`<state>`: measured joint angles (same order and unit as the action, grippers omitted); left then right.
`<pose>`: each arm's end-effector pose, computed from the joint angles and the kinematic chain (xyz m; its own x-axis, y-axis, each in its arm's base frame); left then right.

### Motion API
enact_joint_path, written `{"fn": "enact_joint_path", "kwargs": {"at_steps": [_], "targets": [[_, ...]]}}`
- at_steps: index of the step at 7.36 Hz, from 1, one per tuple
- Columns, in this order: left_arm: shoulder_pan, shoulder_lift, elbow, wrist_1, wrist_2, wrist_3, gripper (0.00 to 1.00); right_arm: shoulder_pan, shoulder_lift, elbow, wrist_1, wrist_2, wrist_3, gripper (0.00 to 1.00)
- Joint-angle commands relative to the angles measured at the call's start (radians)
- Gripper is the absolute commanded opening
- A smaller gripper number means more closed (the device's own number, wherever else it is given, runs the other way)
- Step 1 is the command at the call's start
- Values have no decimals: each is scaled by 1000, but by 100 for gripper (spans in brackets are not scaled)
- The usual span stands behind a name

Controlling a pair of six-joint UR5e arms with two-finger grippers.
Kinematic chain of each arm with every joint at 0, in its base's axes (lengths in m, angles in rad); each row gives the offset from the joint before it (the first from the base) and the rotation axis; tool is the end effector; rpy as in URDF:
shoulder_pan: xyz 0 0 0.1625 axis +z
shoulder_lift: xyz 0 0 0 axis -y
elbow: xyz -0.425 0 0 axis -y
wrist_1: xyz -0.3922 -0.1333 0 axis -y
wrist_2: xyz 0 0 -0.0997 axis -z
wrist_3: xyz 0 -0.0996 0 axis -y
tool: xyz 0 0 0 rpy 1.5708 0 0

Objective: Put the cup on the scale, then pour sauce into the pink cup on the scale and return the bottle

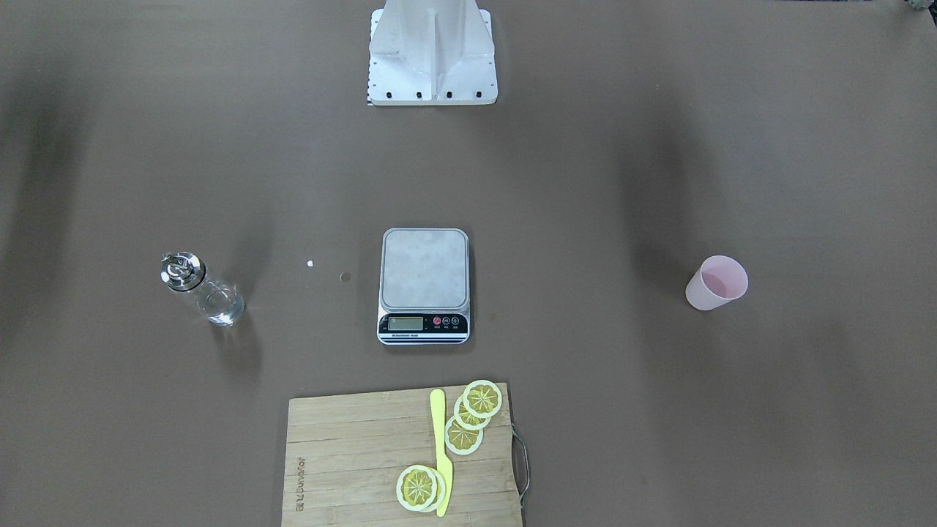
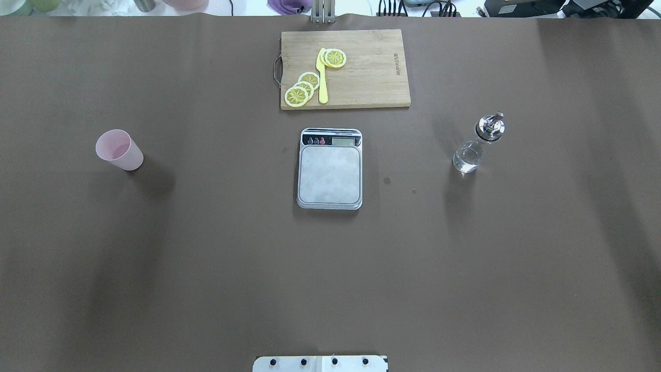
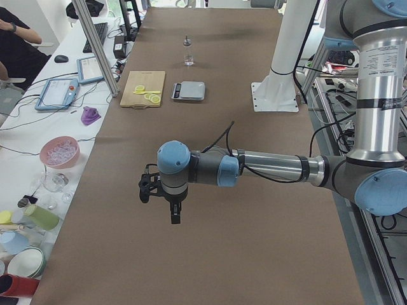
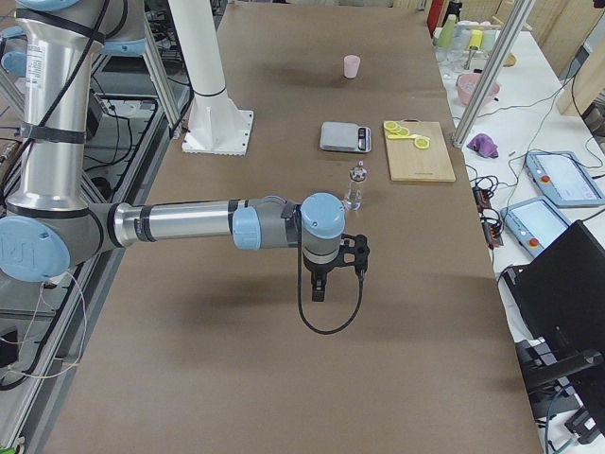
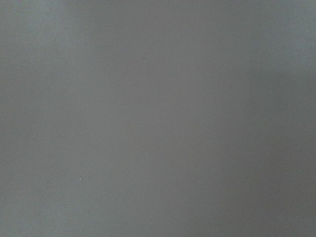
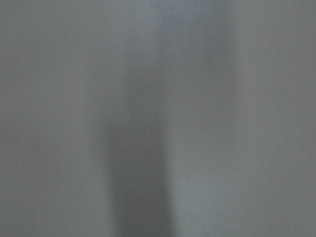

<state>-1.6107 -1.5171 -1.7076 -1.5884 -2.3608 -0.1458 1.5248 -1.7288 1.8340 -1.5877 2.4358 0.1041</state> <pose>-0.0814 -0.4714 0.6141 0.6929 -0.1016 -0.7139 0.1419 0.9899 -0.0032 0.0377 -0.4304 0.5966 0.6461 0.0071 0.7632 -0.0215 0.9997 0.0089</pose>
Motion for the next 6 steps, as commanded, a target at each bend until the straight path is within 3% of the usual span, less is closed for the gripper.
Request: {"fn": "enact_joint_path", "kwargs": {"at_steps": [1,6], "targets": [[-2,14,-6,-8,-11,11,99,0,-2,2,0,0,0,100],[0,17,-4,-5,-6,8,99,0,0,-1,0,0,2,100]]}}
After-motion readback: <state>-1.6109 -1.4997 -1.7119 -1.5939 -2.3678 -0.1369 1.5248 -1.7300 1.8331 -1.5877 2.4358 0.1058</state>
